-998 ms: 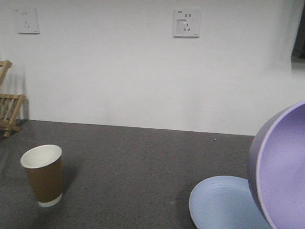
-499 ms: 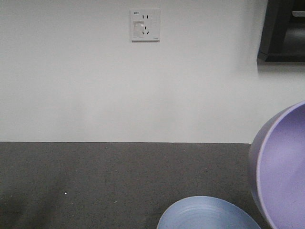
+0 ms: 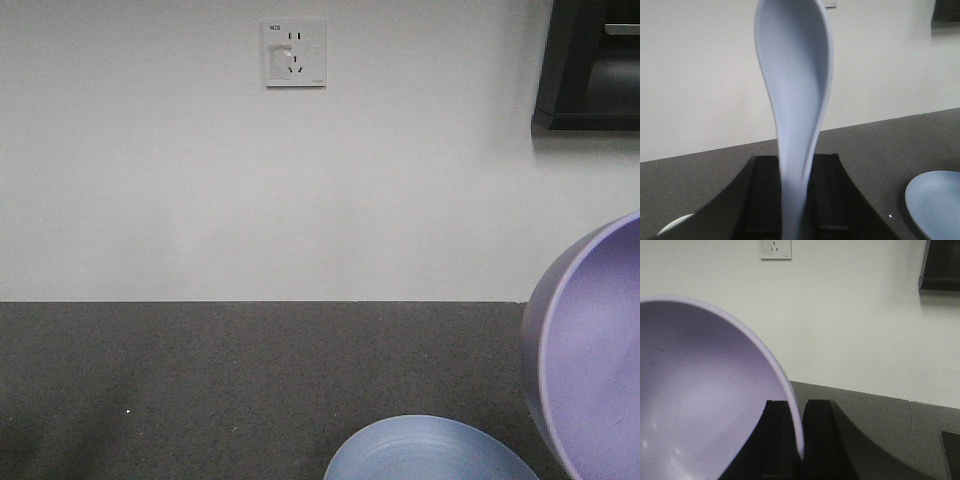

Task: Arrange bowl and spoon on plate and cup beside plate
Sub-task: 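Lower the held bowl onto the pale blue plate with the right gripper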

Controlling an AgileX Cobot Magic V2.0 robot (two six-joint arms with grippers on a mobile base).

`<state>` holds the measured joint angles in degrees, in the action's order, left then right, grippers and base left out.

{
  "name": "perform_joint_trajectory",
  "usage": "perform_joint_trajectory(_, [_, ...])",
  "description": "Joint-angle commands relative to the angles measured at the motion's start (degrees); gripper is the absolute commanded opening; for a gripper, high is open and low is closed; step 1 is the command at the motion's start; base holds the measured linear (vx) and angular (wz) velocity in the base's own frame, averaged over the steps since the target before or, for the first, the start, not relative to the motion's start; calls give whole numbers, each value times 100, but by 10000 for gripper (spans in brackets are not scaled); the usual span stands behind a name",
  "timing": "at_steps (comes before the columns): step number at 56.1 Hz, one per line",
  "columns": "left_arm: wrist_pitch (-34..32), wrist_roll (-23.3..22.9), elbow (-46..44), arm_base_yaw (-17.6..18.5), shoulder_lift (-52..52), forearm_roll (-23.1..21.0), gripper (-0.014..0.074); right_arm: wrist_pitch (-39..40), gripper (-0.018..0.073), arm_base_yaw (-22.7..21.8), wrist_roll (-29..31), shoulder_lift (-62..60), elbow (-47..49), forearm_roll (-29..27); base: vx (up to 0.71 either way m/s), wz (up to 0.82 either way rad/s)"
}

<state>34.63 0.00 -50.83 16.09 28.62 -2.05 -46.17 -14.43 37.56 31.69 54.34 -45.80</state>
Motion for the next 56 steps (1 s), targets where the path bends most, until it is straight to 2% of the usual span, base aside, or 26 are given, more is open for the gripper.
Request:
perform_joint_trajectory(1, [-515, 0, -144, 30, 59, -47, -6, 384, -9, -10, 52, 43, 162, -232, 0, 0])
perform_joint_trajectory(12, [-515, 0, -144, 30, 59, -47, -6, 409, -9, -10, 52, 43, 162, -295, 0, 0])
perform_joint_trajectory(34, [-672, -31, -144, 30, 66, -47, -6, 436, -9, -10, 107, 75, 162, -821, 0, 0])
perform_joint_trajectory(39, [-662, 0, -144, 30, 66, -47, -6, 472, -9, -10, -139, 228, 162, -865, 0, 0])
perform_joint_trajectory(44, [-662, 0, -144, 30, 66, -47, -6, 478, -9, 60, -519, 626, 184, -766, 0, 0])
perform_joint_trajectory(49, [-640, -36, -144, 30, 66, -47, -6, 460, -9, 319, -515, 1344, 195, -554, 0, 0])
perform_joint_trajectory(56, [-512, -60, -144, 30, 66, -47, -6, 252, -9, 805, -515, 2419, 195, 14, 0, 0])
